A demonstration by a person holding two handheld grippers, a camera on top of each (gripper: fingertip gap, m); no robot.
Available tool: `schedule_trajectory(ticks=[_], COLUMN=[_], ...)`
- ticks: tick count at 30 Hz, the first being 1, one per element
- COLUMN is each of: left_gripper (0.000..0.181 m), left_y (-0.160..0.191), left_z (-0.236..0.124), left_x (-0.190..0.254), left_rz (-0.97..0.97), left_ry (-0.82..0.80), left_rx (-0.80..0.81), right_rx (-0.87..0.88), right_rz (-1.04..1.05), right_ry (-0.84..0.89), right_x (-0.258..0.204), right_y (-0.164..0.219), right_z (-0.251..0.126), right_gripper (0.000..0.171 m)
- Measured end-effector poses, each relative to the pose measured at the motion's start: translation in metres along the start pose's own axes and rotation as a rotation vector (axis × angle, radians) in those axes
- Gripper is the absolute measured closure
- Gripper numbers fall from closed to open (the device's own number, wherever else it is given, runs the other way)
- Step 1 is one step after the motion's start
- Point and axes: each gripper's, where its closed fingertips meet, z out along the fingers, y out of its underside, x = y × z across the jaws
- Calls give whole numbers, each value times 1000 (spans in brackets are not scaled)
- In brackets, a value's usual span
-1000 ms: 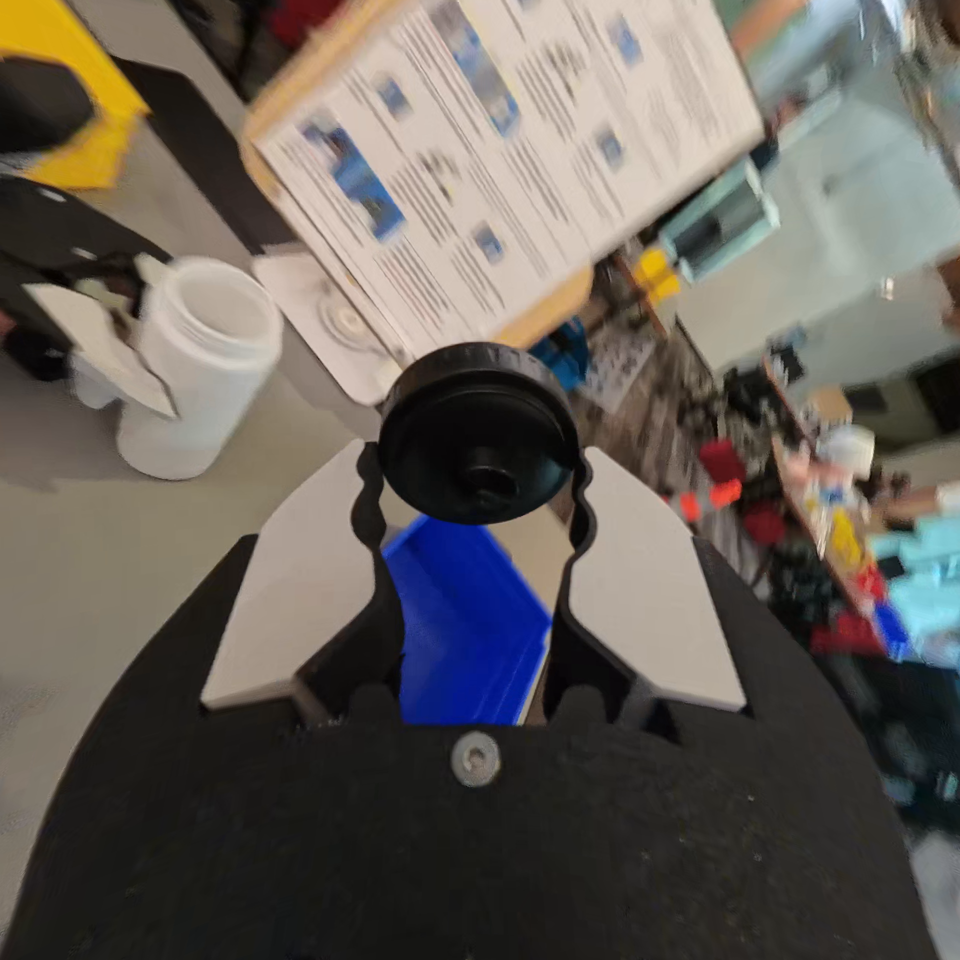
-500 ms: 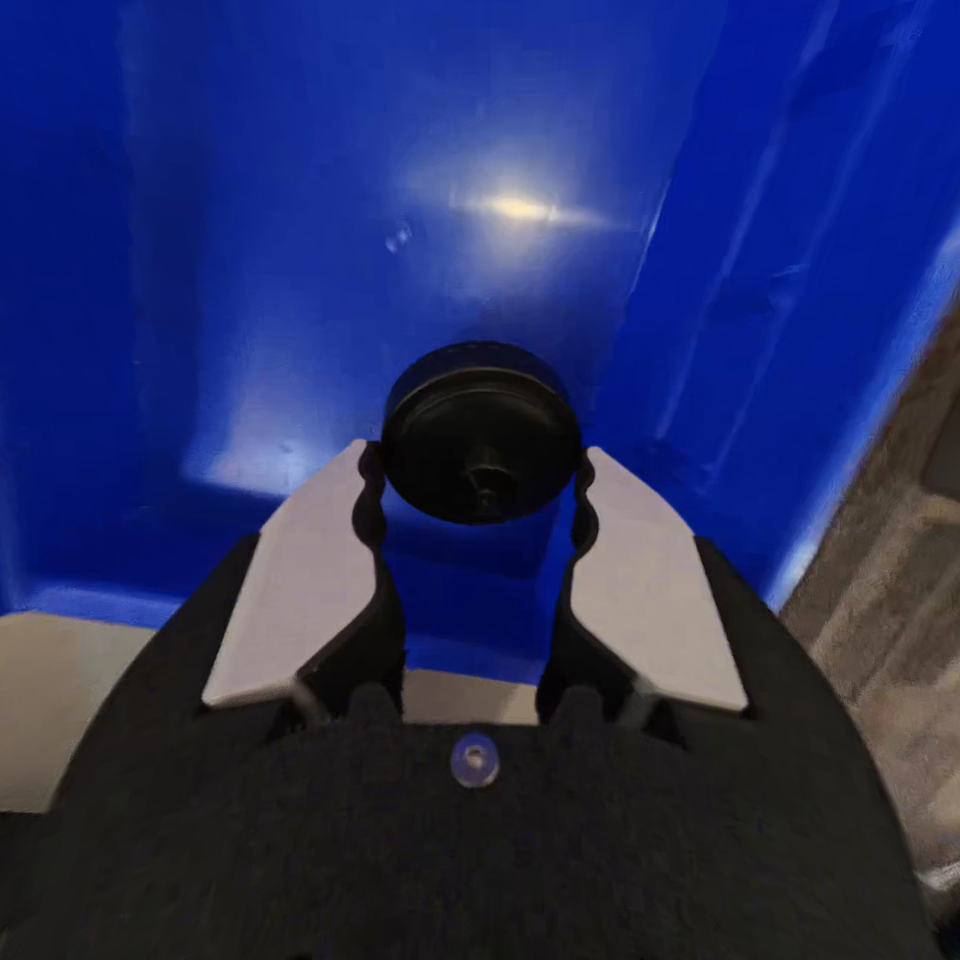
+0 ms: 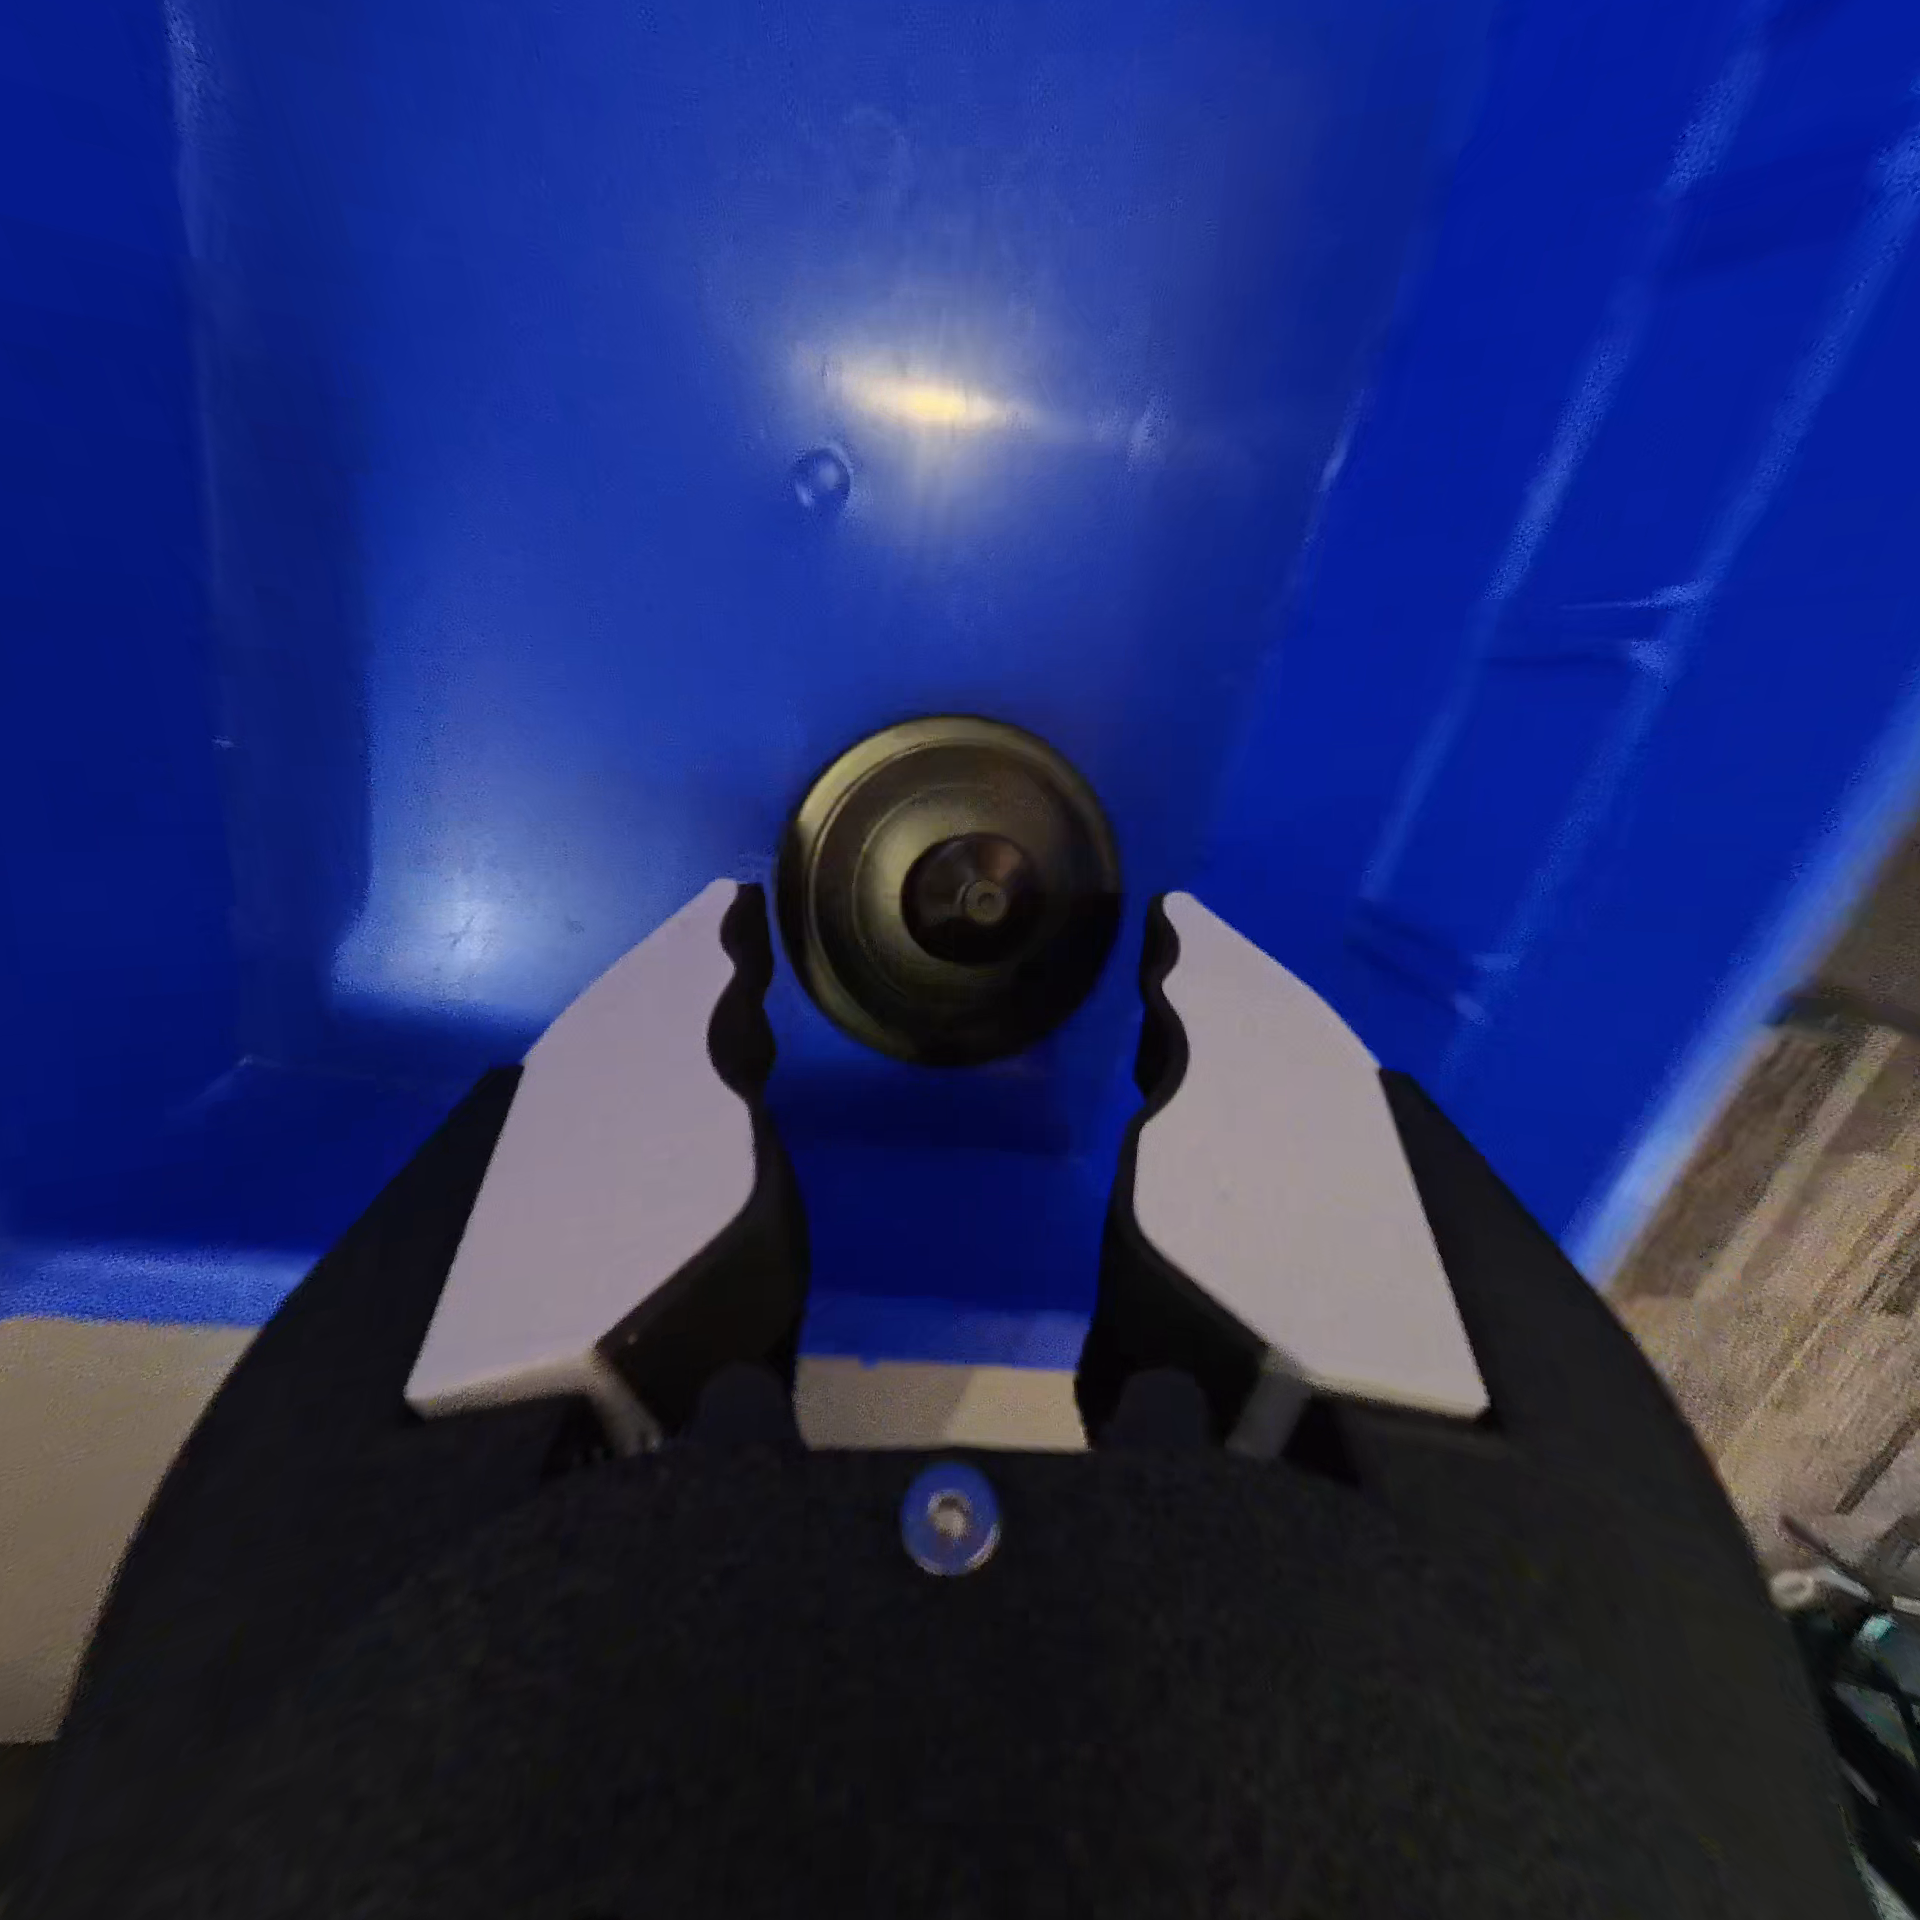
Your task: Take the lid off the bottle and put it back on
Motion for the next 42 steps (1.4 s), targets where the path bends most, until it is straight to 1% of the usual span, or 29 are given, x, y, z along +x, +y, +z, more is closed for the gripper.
schedule_trajectory(ticks=[1, 2, 3, 4, 6, 7, 8, 9, 10, 11, 12, 13, 15, 16, 17, 19, 20, 21, 23, 25, 27, 28, 29, 31, 34, 37, 38, 42], left_gripper=[92, 92, 92, 92, 92, 85, 79, 76, 73, 68, 67, 69, 73, 78, 78, 78, 77, 78, 78, 88, 92, 96, 96, 98, 97, 99, 99, 103], left_y=[0, 0, 1, 3, 11, 15, 16, 15, 12, 9, 6, 1, -11, -16, -21, -22, -20, -16, 6, 30, 45, 42, 38, 37, 49, 47, 47, 54], left_z=[0, -1, -1, -1, -1, -1, -2, -2, -4, -6, -10, -15, -29, -39, -50, -81, -101, -119, -148, -167, -179, -180, -182, -183, -179, -174, -173, -168], left_x=[0, 1, 1, 2, 2, 2, 3, 6, 10, 14, 17, 18, 18, 18, 23, 38, 48, 64, 102, 137, 160, 166, 168, 164, 156, 156, 156, 156], left_rz=[-7, -11, -15, -16, 4, 8, 4, -5, -12, -10, 6, 31, 74, 93, 117, 183, 196, 187, 141, 68, 32, 43, 70, 112, 67, 37, 39, 119], left_ry=[5, 9, 8, 1, -28, -51, -70, -86, -103, -126, -157, -198, -323, -399, -468, -622, -710, -763, -773, -728, -699, -693, -700, -720, -702, -679, -673, -695], left_rx=[-1, -2, -2, -11, -56, -79, -90, -92, -95, -102, -114, -123, -130, -136, -140, -200, -219, -219, -203, -140, -97, -92, -89, -80, -121, -101, -101, -164], right_rx=[61, 130, 207, 297, 454, 497, 532, 582, 664, 768, 883, 1004, 1257, 1339, 1376, 1364, 1354, 1336, 1264, 1207, 1171, 1162, 1155, 1149, 1166, 1200, 1191, 1139], right_rz=[-4, 5, 19, 33, 52, 62, 69, 76, 85, 83, 51, 6, -47, -66, -81, -95, -69, -54, -70, -107, -153, -152, -142, -151, -138, -110, -108, -68], right_ry=[24, 49, 59, 44, -51, -79, -83, -76, -74, -101, -148, -193, -258, -309, -345, -329, -339, -374, -473, -511, -505, -493, -483, -461, -405, -449, -477, -540], right_x=[4, 9, 12, 11, -1, -5, -6, -8, -13, -25, -43, -62, -98, -118, -137, -162, -172, -184, -211, -228, -238, -239, -239, -240, -237, -251, -260, -290], right_y=[-6, -11, -17, -22, -24, -20, -15, -10, -7, -5, -3, -1, 7, 15, 25, 41, 45, 48, 51, 49, 47, 45, 43, 41, 33, 3, -13, -91], right_z=[-15, -33, -54, -76, -115, -129, -140, -150, -159, -167, -175, -183, -196, -200, -196, -175, -166, -159, -146, -138, -130, -127, -126, -123, -120, -123, -122, -108], right_gripper=[104, 110, 108, 100, 102, 94, 81, 77, 84, 92, 94, 89, 89, 89, 93, 108, 108, 106, 106, 105, 107, 103, 97, 94, 88, 82, 76, 62])
